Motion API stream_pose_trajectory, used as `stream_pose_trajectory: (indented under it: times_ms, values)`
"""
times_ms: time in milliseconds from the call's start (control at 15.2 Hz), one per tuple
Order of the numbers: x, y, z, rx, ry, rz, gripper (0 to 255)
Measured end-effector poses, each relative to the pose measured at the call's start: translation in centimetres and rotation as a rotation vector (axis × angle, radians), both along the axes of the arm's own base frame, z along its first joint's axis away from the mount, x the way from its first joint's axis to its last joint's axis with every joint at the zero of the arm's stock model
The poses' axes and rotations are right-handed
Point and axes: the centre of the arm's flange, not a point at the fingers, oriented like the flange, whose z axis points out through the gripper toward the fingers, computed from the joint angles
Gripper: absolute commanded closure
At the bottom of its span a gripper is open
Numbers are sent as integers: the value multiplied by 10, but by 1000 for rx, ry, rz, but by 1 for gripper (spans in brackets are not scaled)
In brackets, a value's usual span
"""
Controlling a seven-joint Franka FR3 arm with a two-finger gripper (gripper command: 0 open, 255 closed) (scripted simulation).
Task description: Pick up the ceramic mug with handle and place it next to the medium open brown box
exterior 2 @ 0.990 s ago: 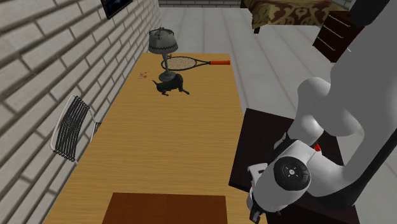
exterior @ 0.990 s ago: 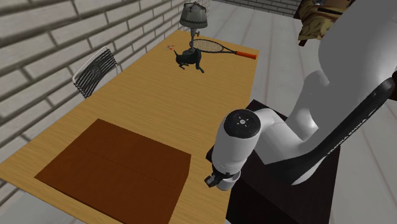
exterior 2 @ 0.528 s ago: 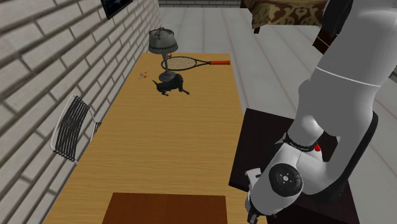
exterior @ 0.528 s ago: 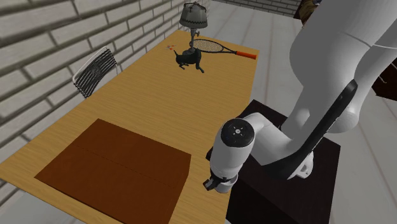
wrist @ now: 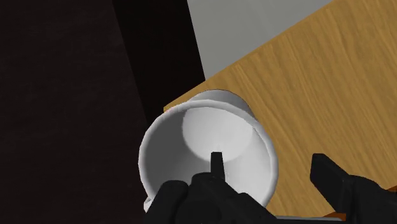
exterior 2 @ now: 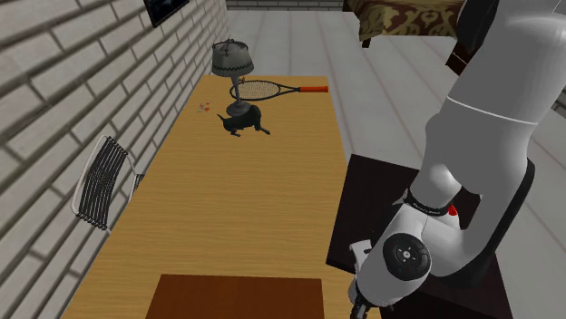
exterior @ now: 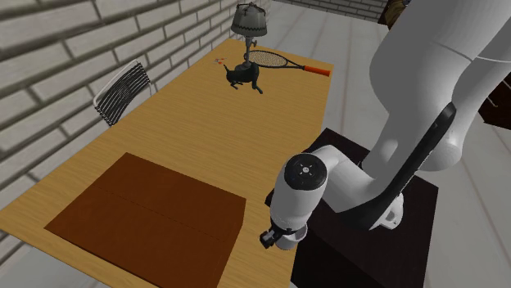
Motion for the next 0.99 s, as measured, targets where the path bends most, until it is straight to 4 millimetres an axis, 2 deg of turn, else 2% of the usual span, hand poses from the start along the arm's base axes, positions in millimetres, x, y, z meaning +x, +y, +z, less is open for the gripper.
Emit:
stream_pose_trajectory:
  times_ms: [264,528,660,990]
  values:
    - [0,0,0,0,0,0,0]
    - [1,4,37,-5,-9,3,0]
    - [2,3,47,-2,-3,1,0]
    - [1,3,50,0,0,0,0]
